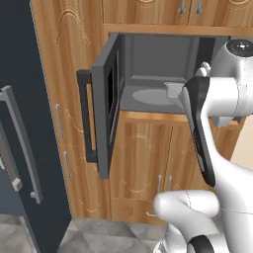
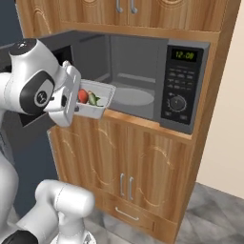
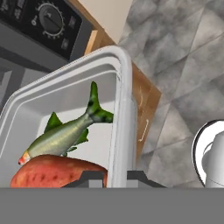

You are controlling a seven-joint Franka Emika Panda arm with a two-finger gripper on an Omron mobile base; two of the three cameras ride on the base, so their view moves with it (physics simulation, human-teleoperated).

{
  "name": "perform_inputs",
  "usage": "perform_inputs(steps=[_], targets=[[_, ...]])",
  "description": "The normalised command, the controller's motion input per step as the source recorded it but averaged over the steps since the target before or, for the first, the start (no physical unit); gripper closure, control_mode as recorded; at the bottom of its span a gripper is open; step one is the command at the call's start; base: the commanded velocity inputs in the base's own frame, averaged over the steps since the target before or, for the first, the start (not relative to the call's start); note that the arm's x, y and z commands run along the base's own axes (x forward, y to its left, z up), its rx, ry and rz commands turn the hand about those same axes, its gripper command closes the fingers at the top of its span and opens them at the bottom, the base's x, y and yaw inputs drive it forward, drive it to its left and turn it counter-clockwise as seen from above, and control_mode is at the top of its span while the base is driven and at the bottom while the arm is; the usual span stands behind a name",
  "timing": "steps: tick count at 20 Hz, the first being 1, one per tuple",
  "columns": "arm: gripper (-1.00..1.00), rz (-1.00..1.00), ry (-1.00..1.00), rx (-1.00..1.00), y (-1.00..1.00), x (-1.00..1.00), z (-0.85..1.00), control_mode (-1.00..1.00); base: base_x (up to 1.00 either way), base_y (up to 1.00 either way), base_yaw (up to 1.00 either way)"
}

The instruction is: Place the tupperware containing the fish and sweet potato meal in the microwave. Close the microwave door and press the start button to reheat the meal.

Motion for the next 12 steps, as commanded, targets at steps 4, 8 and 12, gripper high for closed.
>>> perform_inputs(steps=[4,8,12], targets=[[1.0,0.0,0.0,0.0,0.0,0.0,0.0,1.0,0.36,-0.06,0.08],[1.0,0.0,0.0,0.0,0.0,0.0,0.0,1.0,0.4,-0.08,0.08],[1.0,0.0,0.0,0.0,0.0,0.0,0.0,1.0,0.35,-0.11,0.09]])
